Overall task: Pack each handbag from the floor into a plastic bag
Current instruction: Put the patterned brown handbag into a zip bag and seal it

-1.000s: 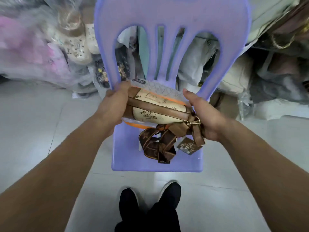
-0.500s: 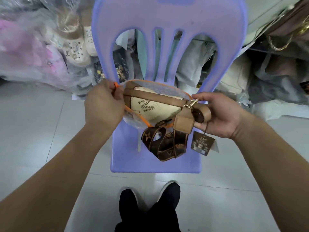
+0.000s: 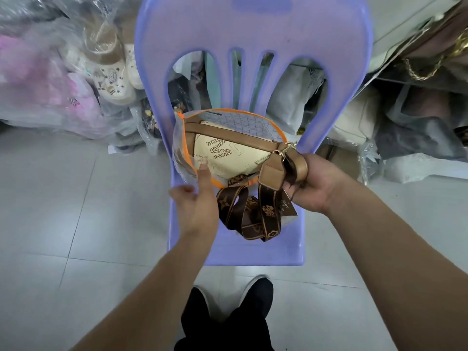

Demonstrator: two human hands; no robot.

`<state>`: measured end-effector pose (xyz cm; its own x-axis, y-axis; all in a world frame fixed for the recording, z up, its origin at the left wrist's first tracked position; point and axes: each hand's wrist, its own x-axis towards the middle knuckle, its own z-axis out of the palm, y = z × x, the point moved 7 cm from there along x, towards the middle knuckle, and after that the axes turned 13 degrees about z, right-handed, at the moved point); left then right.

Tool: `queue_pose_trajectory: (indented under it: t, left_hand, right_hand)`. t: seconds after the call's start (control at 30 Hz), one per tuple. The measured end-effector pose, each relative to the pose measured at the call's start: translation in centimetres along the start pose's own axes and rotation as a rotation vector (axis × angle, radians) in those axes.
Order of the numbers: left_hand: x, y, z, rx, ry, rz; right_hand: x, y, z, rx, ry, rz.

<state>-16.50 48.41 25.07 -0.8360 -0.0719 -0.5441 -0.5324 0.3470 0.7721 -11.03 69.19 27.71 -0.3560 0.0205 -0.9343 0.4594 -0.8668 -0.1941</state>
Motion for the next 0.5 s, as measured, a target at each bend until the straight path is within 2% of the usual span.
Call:
queue_pose_trajectory:
  t: [0.03,0.1,0.23,0.37,0.43,0.5]
  left_hand:
    - [-0.7,-1.4,1.3,-0.095,-0.102,-0.154]
    - [-1.4,-2.2,2.8,-0.203,-0.233,-0.27]
    - [-2.4,-0.6,3.4,-0.371,-0.253,-0.379]
    - [-1.9,0.8,3.1,-0.497,-0.211,-0.403]
    - [-1.8,1.2,3.1,-0.526,-0.202,-0.407]
    - [-1.8,1.2,2.9,-0.547,-0.187,-0.419]
  right_hand:
    - [0.0,0.2,0.0,-0.045,0.015,-0.02]
    - [0.3,0.8,-0.3,-0.057,0.032,-0.053]
    - [0.3,2.8,-0.9,-0.069,0.092,-0.053]
    - [-0.6,4.2,-1.8,-0.204,0.117,-0.018]
    - [-0.6,5.1,-2.5,-0.246,0.021,0.03]
    - [-1.4,6.2,-1.7,-0.171,-0.199,0.088]
